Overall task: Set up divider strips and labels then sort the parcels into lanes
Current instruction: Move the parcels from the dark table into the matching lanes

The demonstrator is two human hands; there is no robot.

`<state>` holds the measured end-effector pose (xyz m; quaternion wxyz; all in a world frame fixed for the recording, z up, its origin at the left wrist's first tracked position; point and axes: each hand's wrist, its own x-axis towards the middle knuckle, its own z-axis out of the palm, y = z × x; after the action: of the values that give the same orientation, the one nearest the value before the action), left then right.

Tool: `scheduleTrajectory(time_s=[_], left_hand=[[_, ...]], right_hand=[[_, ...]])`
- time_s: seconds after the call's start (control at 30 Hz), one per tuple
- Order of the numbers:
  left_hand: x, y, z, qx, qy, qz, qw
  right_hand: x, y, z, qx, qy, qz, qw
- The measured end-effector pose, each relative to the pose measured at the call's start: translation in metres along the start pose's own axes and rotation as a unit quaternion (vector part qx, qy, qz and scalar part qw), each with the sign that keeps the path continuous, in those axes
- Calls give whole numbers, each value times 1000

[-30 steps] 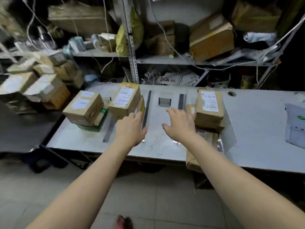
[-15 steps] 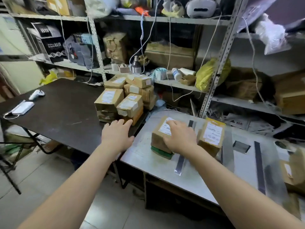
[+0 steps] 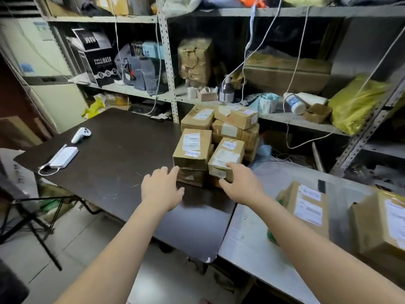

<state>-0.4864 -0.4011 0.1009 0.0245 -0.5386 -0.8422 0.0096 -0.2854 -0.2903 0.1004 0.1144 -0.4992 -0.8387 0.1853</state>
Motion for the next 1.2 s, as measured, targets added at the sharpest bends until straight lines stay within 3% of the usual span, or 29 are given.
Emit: scheduleTrajectory(time_s=[0.23, 0.37, 0.47, 0.6, 0.77, 1.0, 1.2], left_hand=[[115, -38, 35, -6, -38, -6, 999], [168, -50, 57, -121, -82, -43, 988], [195, -54, 73, -273, -140, -68, 949], [219, -60, 93, -471, -183, -78, 860], [219, -67, 101, -551, -169, -54, 815], [201, -83, 75, -560, -53, 19, 827], [190, -59, 43, -506, 14, 80, 859]], right_hand=[[128, -23, 47, 62, -41, 30, 997], [178, -34, 69, 115, -48, 55, 991], [198, -40, 85, 137, -36, 84, 986], [213, -49, 98, 205, -20, 121, 971], [207, -66, 103, 237, -6, 175, 955], [172, -96, 92, 294, 56, 213, 930], [129, -92, 56, 313, 140, 225, 912]])
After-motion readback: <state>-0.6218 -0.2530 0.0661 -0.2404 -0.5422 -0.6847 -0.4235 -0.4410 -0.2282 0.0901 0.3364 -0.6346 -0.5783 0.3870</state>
